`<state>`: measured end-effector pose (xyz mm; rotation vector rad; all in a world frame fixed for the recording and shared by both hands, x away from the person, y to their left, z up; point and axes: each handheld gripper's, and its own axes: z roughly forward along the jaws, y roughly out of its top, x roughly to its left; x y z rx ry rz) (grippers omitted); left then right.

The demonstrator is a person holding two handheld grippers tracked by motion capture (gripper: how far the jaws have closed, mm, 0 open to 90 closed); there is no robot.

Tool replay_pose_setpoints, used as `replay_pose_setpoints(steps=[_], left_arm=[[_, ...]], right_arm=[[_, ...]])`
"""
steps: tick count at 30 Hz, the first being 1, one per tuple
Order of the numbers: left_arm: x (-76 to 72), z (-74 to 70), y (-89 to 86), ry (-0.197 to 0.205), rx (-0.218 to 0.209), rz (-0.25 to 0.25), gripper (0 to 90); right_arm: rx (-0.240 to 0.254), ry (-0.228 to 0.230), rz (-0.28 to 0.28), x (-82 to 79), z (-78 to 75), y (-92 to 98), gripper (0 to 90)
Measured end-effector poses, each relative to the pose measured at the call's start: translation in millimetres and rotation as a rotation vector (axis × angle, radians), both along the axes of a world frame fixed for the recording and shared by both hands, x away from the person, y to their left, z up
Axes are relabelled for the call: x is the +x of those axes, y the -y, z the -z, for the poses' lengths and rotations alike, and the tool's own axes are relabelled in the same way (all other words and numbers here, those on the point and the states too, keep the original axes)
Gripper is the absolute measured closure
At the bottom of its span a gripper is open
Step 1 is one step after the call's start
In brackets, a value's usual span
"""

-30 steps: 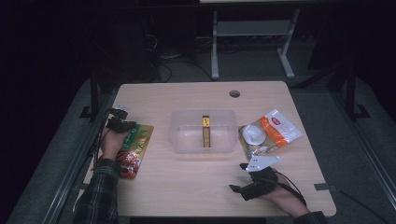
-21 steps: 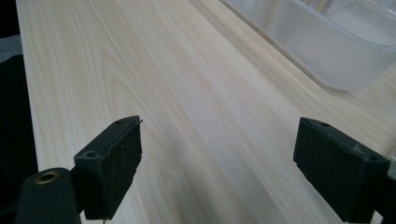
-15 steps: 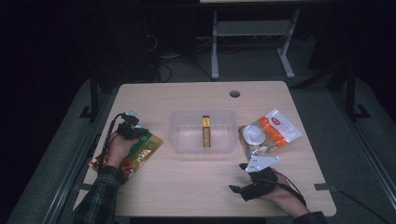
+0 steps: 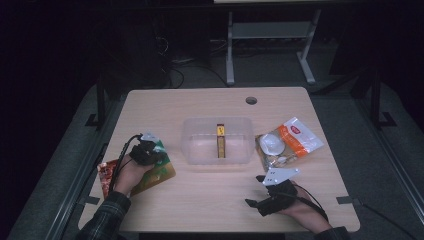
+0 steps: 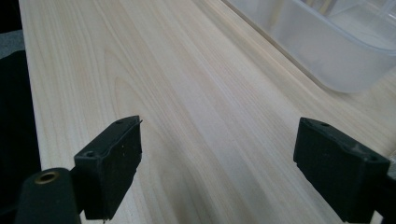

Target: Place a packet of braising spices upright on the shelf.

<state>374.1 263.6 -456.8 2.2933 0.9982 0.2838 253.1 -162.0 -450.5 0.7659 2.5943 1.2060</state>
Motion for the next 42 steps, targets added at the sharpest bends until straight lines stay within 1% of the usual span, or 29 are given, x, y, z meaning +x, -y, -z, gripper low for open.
replay_pose_setpoints(steps=[5,6,7,9,11,12,13,14,15,16,17,18,19,23,25,26,27,28,32,33,34,35,36,38,39,40,41,42], left_arm=[[-17.9,0.4,2.5,-0.011,-0.017,0.034,90.0],[-26.3,0.5,4.3,-0.010,-0.019,0.059,90.0],[-26.3,0.5,4.3,-0.010,-0.019,0.059,90.0],[-34.7,0.4,5.7,-0.007,-0.018,0.084,90.0],[-43.0,0.8,7.4,-0.014,-0.031,0.097,90.0],[-46.2,0.7,8.2,-0.013,-0.030,0.108,90.0],[-52.7,0.8,10.3,-0.015,-0.033,0.124,90.0],[-52.7,0.8,10.3,-0.015,-0.033,0.124,90.0],[-56.2,0.6,11.7,-0.017,-0.033,0.136,90.0],[-60.1,0.2,13.3,-0.012,-0.023,0.160,90.0],[-62.5,0.3,14.6,-0.016,-0.028,0.167,90.0],[-62.5,0.3,14.6,-0.016,-0.028,0.167,90.0],[-64.6,0.4,15.9,-0.020,-0.031,0.177,90.0],[-72.3,1.3,24.4,-0.029,-0.053,0.206,90.0],[-74.4,1.0,28.3,-0.029,-0.048,0.225,90.0],[-76.4,1.4,33.8,-0.032,-0.055,0.242,90.0],[-76.4,1.4,33.8,-0.032,-0.055,0.242,90.0],[-77.0,1.0,36.5,-0.031,-0.050,0.254,90.0],[-80.6,1.9,49.9,-0.042,-0.067,0.277,90.0],[-82.0,2.1,56.9,-0.038,-0.064,0.296,90.0],[-83.3,2.5,60.9,-0.047,-0.074,0.300,90.0],[-83.3,2.5,60.9,-0.047,-0.074,0.300,90.0],[-85.2,3.4,66.3,-0.052,-0.091,0.304,90.0],[-86.6,3.4,73.8,-0.060,-0.088,0.335,90.0],[-87.7,3.6,77.5,-0.058,-0.092,0.337,90.0],[-89.6,3.8,86.5,-0.055,-0.090,0.352,90.0],[-89.6,3.8,86.5,-0.055,-0.090,0.352,90.0],[-90.1,3.7,90.8,-0.050,-0.086,0.358,90.0]], right_arm=[[-0.003,0.002,-0.001,-0.1,0.0,-0.4,14.7],[-0.003,0.003,-0.001,-0.2,-0.2,-0.4,14.7],[-0.003,0.004,-0.001,-0.3,-0.3,-0.4,14.7],[-0.004,0.003,0.000,-0.3,-0.2,-0.6,14.7],[-0.005,-0.002,0.003,-0.5,-0.3,-0.8,14.7],[-0.004,0.000,0.002,-0.5,-0.3,-1.1,14.7],[-0.006,-0.002,0.002,-0.4,-0.6,-1.1,14.7],[-0.006,-0.002,0.002,-0.4,-0.6,-1.1,14.7],[-0.007,0.000,0.003,-0.3,-0.6,-1.1,14.7],[-0.009,0.002,0.002,-0.3,-0.7,-1.3,14.7],[-0.009,0.001,0.002,-0.2,-0.7,-1.3,14.7],[-0.009,0.001,0.002,-0.2,-0.7,-1.4,14.7],[-0.009,0.001,0.002,-0.2,-0.7,-1.4,14.7],[-0.012,0.004,0.002,0.2,-0.6,-1.4,14.7],[-0.013,0.004,0.003,0.2,-0.6,-1.4,14.7],[-0.012,0.005,0.004,0.4,-0.7,-1.3,14.7],[-0.011,0.004,0.005,0.3,-0.8,-1.3,14.7],[-0.010,0.003,0.005,0.3,-0.8,-1.2,14.7],[-0.008,0.003,0.007,0.4,-1.0,-0.9,14.7],[-0.008,0.003,0.008,0.5,-1.2,-0.7,14.7],[-0.008,0.003,0.007,0.6,-1.2,-0.7,14.7],[-0.008,0.003,0.007,0.6,-1.2,-0.7,14.7],[-0.009,0.003,0.007,0.7,-1.2,-0.6,14.7],[-0.010,0.005,0.008,0.9,-1.3,-0.3,14.7],[-0.011,0.006,0.008,1.0,-1.3,-0.2,14.7],[-0.011,0.005,0.009,0.9,-1.4,-0.1,14.7],[-0.011,0.006,0.009,1.0,-1.6,0.0,14.7],[-0.011,0.006,0.009,1.0,-1.6,0.0,14.7]])
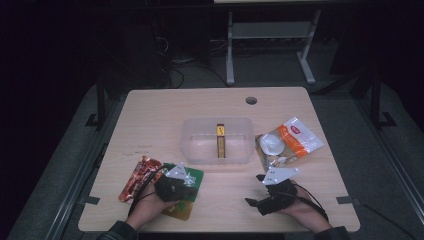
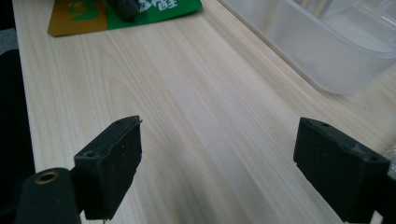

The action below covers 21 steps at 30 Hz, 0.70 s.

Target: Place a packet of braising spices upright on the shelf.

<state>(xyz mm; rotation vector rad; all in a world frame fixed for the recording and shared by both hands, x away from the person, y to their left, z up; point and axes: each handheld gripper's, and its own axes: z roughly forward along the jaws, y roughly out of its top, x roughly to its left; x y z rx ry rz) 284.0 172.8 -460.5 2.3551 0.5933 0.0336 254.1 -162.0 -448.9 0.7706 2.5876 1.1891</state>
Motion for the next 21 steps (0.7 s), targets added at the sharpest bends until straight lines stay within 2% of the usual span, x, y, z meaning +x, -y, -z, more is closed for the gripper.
replay_pose_setpoints(steps=[3,8,10,12,17,21], left_arm=[[-2.1,1.0,17.0,-0.005,-0.010,0.020,90.0],[-4.6,2.6,33.6,-0.007,-0.028,0.045,90.0],[-4.4,2.9,44.5,-0.006,-0.026,0.071,90.0],[-4.0,3.0,47.8,-0.005,-0.025,0.079,90.0],[-3.1,5.0,67.3,-0.015,-0.054,0.103,90.0],[-1.9,6.3,87.2,0.004,-0.058,0.131,90.0]], right_arm=[[0.002,0.001,0.006,0.2,-0.6,0.8,14.7],[0.004,0.007,0.007,0.1,-1.2,1.8,14.7],[0.006,0.008,0.007,0.2,-1.8,3.1,14.7],[0.004,0.010,0.009,0.2,-2.2,3.7,14.7],[0.004,0.012,0.013,-0.1,-3.0,6.2,14.7],[0.000,0.016,0.009,-0.7,-3.1,5.9,14.6]])
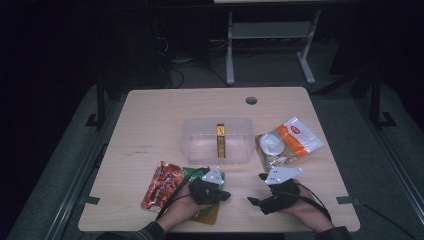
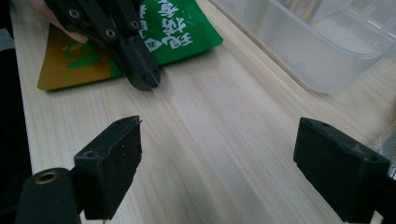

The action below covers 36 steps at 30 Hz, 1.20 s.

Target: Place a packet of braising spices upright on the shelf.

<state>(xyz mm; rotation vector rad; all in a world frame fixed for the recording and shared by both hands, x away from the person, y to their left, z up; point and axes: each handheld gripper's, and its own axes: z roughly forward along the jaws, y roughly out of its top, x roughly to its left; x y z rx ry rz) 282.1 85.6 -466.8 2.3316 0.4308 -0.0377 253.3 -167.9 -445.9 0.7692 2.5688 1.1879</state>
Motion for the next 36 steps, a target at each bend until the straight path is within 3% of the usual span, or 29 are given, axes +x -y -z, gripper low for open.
replay_pose_setpoints(steps=[4,8,13,15,20,24,27,29,36], left_arm=[[-0.5,-3.5,-3.7,0.002,0.002,-0.006,90.0],[1.0,-16.2,-29.0,0.027,-0.002,-0.049,90.0],[6.0,-28.2,-85.3,0.066,0.041,-0.153,90.0],[6.2,-27.8,-115.0,0.082,0.063,-0.231,90.0],[8.3,-27.4,-176.4,0.092,0.100,-0.387,90.0],[13.3,-20.9,-208.6,0.083,0.118,-0.480,90.0],[19.3,-14.9,-217.2,0.047,0.116,-0.505,90.0],[22.1,-12.0,-217.4,0.043,0.136,-0.511,90.0],[22.6,-11.2,-211.0,0.035,0.135,-0.488,90.0]], right_arm=[[-0.001,0.010,-0.003,-0.1,-0.3,1.7,14.5],[0.003,0.003,0.003,0.0,-0.3,2.6,14.5],[0.000,0.006,0.003,-0.3,-0.5,2.3,14.6],[-0.001,0.003,0.004,-0.1,-0.1,2.0,14.6],[-0.004,0.002,0.003,0.7,0.6,0.6,14.6],[-0.006,-0.002,0.004,0.6,1.1,-0.5,14.6],[-0.008,-0.002,0.002,0.9,1.3,-0.9,14.5],[-0.008,-0.004,0.004,0.9,1.4,-1.0,14.5],[-0.007,-0.003,0.002,1.1,1.7,-0.2,14.6]])
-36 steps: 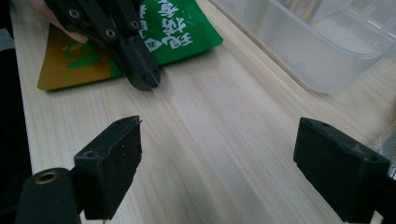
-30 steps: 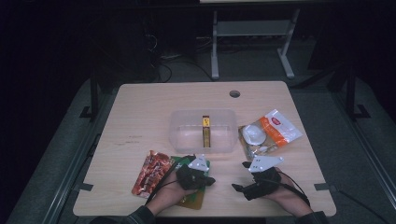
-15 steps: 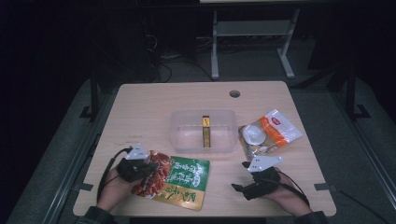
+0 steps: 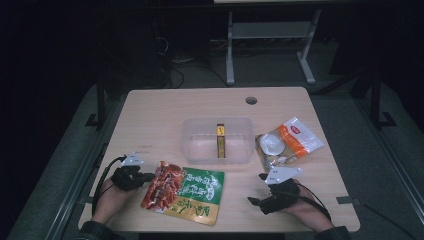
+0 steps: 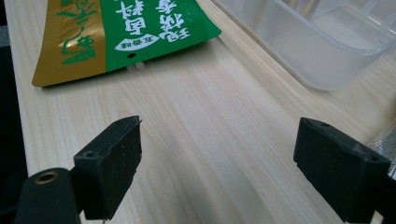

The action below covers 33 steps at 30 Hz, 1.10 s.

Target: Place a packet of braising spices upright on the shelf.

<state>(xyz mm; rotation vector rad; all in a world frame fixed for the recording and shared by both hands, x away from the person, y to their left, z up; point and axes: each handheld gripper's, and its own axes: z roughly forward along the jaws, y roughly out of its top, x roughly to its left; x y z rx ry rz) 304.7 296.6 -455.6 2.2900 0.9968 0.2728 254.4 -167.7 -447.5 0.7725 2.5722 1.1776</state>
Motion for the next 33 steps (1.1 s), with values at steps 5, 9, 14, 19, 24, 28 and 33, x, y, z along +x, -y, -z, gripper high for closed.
replay_pose_setpoints(steps=[5,9,14,19,24,28,33], left_arm=[[-5.4,0.0,7.2,-0.015,-0.012,0.044,90.0],[-11.7,0.0,16.3,-0.033,-0.024,0.076,90.0],[-19.5,-0.6,32.1,-0.050,-0.025,0.140,90.0],[-24.4,-0.3,47.2,-0.054,-0.032,0.189,90.0],[-24.2,-2.8,50.0,-0.042,-0.024,0.224,89.9],[-17.4,-16.7,54.0,0.041,-0.082,0.257,89.2],[-6.3,-15.8,78.1,0.086,-0.093,0.342,68.4]], right_arm=[[-0.003,-0.002,-0.005,-0.6,-0.1,-1.0,14.6],[-0.005,-0.003,-0.007,-0.7,0.4,-1.5,14.6],[-0.008,-0.005,-0.007,-0.6,0.9,-1.7,14.6],[-0.007,-0.005,-0.009,-0.9,0.9,-1.9,14.5],[-0.008,-0.003,-0.009,-0.5,0.9,-1.3,14.5],[-0.009,-0.005,-0.009,-0.2,1.1,-1.3,14.6],[-0.010,-0.006,-0.011,-0.3,1.4,-2.2,14.6]])
